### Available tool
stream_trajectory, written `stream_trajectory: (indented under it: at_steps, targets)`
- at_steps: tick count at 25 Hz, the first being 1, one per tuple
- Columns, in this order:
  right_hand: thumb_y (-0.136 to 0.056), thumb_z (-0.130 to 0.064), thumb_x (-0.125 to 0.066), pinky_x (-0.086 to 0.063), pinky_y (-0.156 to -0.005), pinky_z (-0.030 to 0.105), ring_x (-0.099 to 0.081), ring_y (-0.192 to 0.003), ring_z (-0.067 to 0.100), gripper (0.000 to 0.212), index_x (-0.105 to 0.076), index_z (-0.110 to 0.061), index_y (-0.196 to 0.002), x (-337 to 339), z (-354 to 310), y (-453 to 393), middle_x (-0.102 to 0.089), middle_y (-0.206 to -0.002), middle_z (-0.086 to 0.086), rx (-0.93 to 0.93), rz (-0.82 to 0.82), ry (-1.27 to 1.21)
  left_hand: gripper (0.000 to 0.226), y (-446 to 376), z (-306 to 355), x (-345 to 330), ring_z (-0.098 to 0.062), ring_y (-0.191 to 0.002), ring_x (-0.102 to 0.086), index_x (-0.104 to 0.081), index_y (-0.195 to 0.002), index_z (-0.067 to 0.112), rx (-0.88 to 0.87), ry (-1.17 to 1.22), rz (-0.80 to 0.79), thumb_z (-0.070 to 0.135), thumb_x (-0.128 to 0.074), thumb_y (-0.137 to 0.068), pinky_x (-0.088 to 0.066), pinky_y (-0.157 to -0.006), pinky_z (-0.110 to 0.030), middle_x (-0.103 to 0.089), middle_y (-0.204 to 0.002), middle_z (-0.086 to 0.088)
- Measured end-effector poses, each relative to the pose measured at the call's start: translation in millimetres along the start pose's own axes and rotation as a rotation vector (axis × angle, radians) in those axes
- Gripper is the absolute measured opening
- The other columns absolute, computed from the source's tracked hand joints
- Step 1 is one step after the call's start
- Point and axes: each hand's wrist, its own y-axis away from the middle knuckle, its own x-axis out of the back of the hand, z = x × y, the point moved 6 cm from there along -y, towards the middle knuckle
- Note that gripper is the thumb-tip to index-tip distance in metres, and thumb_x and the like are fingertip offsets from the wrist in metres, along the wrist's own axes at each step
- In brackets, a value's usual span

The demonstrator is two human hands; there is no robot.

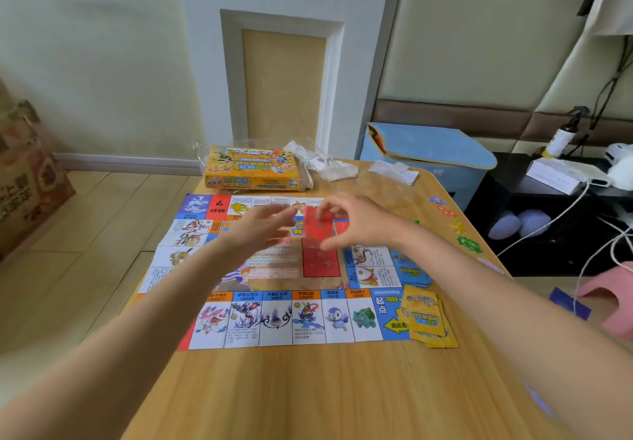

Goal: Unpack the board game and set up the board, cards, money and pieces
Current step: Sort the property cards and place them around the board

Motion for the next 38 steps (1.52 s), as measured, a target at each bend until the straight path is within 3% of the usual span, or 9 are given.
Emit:
stream_trajectory:
  at_steps: [3, 5, 11, 18, 22, 26, 31, 34, 38]
  targets:
    - [-0.074, -0.022, -0.078, -0.044, -0.098, 0.035, -0.051, -0.113, 0.017, 0.043, -0.058, -0.013, -0.111, -17.2, 24.1, -1.8, -0.054, -0.118, -0.001, -0.067, -0.175, 0.194, 0.07, -2.1, -25.6, -7.1, -0.026, -0.141, -0.02, -0.03, -0.144, 0.028, 0.07, -0.966, -0.101, 0.051, -0.057, -0.084, -0.021, -0.113, -0.044, -0.02, -0.155, 0.0]
    - [-0.075, -0.023, -0.077, -0.045, -0.093, 0.034, -0.051, -0.11, 0.018, 0.042, -0.058, -0.014, -0.11, -25.3, 25.7, -6.2, -0.052, -0.117, 0.0, -0.055, -0.183, 0.207, 0.09, -1.5, -37.5, -18.3, -0.032, -0.144, 0.006, -0.011, -0.147, 0.039, 0.134, -1.139, -0.214, 0.066, -0.057, -0.075, -0.003, -0.114, -0.054, 0.003, -0.158, 0.007]
    - [-0.077, -0.029, -0.075, -0.036, -0.08, 0.022, -0.044, -0.098, 0.01, 0.044, -0.055, -0.016, -0.113, -42.2, 24.0, -11.3, -0.046, -0.109, -0.005, 0.002, -0.219, 0.24, 0.099, -5.9, -37.5, -12.3, -0.035, -0.143, 0.009, -0.009, -0.148, 0.035, 0.1, -1.157, -0.22, 0.064, -0.063, -0.071, -0.005, -0.112, -0.06, 0.002, -0.157, 0.009]
    - [-0.081, -0.031, -0.071, -0.035, -0.096, 0.027, -0.038, -0.118, 0.014, 0.041, -0.055, -0.017, -0.115, -45.9, 27.0, -5.0, -0.036, -0.131, 0.0, -0.028, -0.239, 0.202, 0.104, -8.8, -37.4, -14.3, -0.034, -0.144, 0.007, -0.011, -0.148, 0.031, 0.1, -1.145, -0.222, 0.062, -0.068, -0.067, -0.007, -0.111, -0.061, 0.0, -0.157, 0.005]
    - [-0.084, -0.032, -0.066, -0.038, -0.101, 0.031, -0.045, -0.119, 0.012, 0.03, -0.06, -0.02, -0.11, 2.3, 31.1, 6.5, -0.047, -0.125, -0.003, -0.1, 0.002, -0.012, 0.104, -12.8, -15.8, -26.4, -0.031, -0.145, 0.001, -0.01, -0.148, 0.031, -0.014, -1.134, -0.186, 0.062, -0.066, -0.068, -0.005, -0.113, -0.059, -0.002, -0.158, -0.001]
    - [-0.085, -0.024, -0.066, -0.045, -0.093, 0.03, -0.056, -0.104, 0.013, 0.016, -0.063, -0.018, -0.1, 64.5, 63.1, 40.6, -0.059, -0.103, -0.008, -0.239, 0.14, 0.066, 0.1, -19.9, 3.2, -65.8, -0.028, -0.145, 0.007, -0.01, -0.148, 0.032, -0.123, -1.162, -0.265, 0.061, -0.066, -0.071, 0.001, -0.114, -0.057, -0.001, -0.158, 0.0]
    - [-0.077, -0.032, -0.074, -0.044, -0.066, 0.028, -0.053, -0.066, 0.011, 0.033, -0.069, -0.002, -0.089, 51.3, 95.6, 98.1, -0.061, -0.075, 0.0, -0.443, -0.152, 0.33, 0.09, -19.0, 11.3, -117.2, -0.02, -0.143, -0.017, -0.023, -0.146, 0.022, -0.253, -1.17, -0.344, 0.057, -0.065, -0.075, -0.001, -0.116, -0.049, -0.02, -0.154, 0.0]
    - [-0.069, -0.048, -0.077, -0.045, -0.076, 0.028, -0.054, -0.086, 0.014, 0.055, -0.06, -0.011, -0.106, 19.4, 90.4, 119.9, -0.06, -0.099, -0.001, -0.478, -0.314, 0.435, 0.088, -13.5, 10.8, -139.9, -0.022, -0.137, -0.024, -0.03, -0.144, 0.019, -0.267, -1.231, -0.411, 0.058, -0.065, -0.073, -0.008, -0.117, -0.041, -0.03, -0.148, -0.001]
    - [-0.066, -0.043, -0.08, -0.042, -0.089, 0.028, -0.045, -0.106, 0.016, 0.077, -0.042, -0.014, -0.126, -4.1, 83.6, 126.4, -0.044, -0.123, 0.001, -0.406, -0.37, 0.511, 0.089, -5.7, 7.2, -152.0, -0.026, -0.137, -0.02, -0.027, -0.145, 0.02, -0.217, -1.291, -0.45, 0.057, -0.066, -0.074, -0.009, -0.115, -0.04, -0.025, -0.148, -0.004]
